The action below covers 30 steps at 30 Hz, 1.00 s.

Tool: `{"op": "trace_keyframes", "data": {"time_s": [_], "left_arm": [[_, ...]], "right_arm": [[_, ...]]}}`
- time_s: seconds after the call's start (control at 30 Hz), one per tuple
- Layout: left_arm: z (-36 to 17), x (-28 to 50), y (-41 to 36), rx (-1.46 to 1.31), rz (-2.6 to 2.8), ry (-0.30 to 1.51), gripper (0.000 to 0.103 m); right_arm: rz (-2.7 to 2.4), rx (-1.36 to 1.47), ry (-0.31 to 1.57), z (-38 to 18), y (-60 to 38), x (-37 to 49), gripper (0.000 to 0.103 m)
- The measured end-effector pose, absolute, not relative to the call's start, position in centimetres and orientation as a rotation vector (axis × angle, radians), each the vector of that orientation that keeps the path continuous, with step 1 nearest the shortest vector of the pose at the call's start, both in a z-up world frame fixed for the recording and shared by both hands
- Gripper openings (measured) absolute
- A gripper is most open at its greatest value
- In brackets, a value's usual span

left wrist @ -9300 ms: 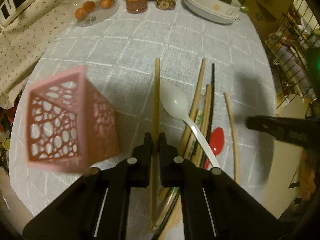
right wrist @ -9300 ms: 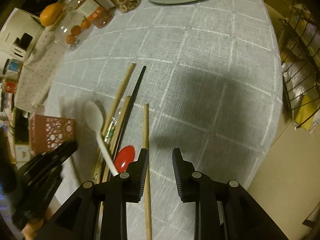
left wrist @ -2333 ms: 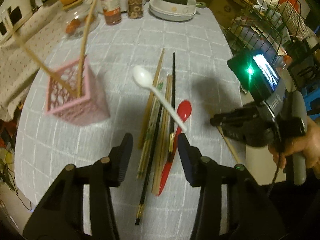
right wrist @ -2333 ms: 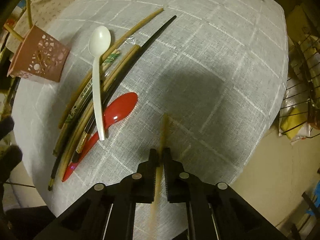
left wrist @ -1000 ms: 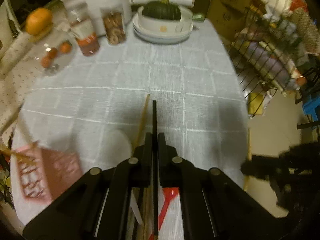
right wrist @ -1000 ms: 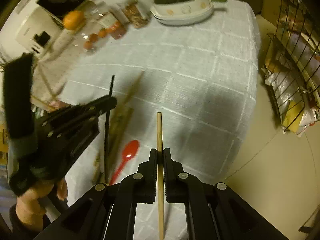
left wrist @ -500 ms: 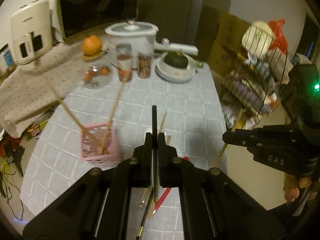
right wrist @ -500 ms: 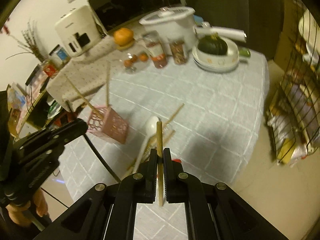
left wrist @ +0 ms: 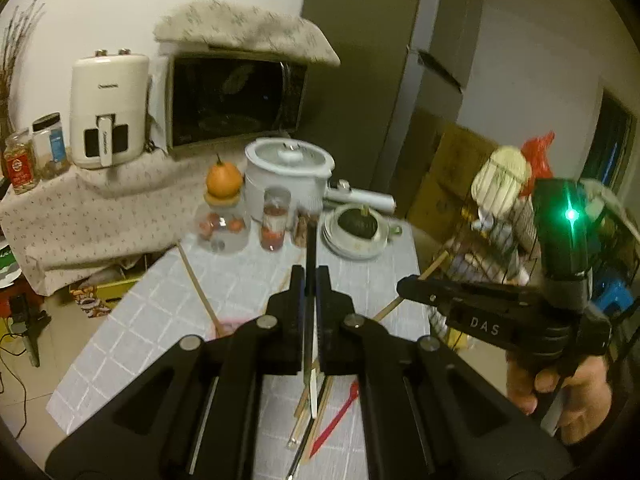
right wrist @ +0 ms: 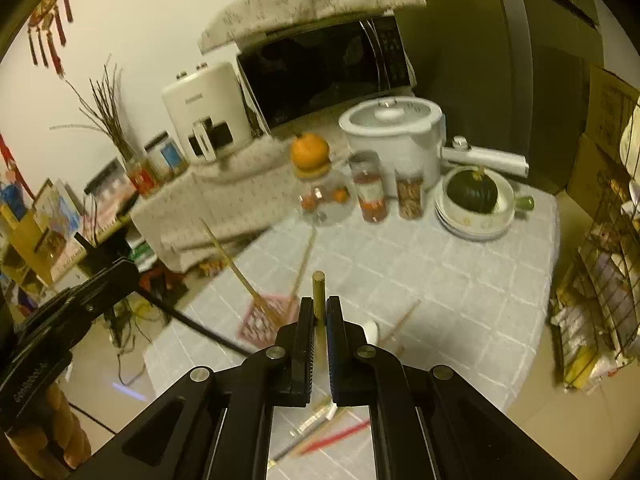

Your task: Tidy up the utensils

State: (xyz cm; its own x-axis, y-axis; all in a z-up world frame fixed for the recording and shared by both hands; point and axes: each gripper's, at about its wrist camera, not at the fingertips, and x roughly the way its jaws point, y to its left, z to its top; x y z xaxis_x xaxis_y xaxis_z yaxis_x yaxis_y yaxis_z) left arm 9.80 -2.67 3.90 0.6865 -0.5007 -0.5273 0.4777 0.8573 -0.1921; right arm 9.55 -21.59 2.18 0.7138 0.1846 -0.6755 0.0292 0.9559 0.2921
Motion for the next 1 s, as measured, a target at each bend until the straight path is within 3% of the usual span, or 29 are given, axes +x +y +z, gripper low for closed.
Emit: {"op": "trace_keyframes", "data": {"time_s": [0.77, 1.0], "left_arm": [[2.0, 13.9, 2.0, -0.192, -0.396, 0.546, 0.006], [1.1, 14.9, 1.3, -0.138, -0.349, 0.551, 0.006]], "right_arm": [[0.135, 0.383, 0.655, 3.3, -20.0, 12.1, 0.006], [0.132, 0.367, 0.706, 1.7, -19.3, 13.8, 0.006]]}}
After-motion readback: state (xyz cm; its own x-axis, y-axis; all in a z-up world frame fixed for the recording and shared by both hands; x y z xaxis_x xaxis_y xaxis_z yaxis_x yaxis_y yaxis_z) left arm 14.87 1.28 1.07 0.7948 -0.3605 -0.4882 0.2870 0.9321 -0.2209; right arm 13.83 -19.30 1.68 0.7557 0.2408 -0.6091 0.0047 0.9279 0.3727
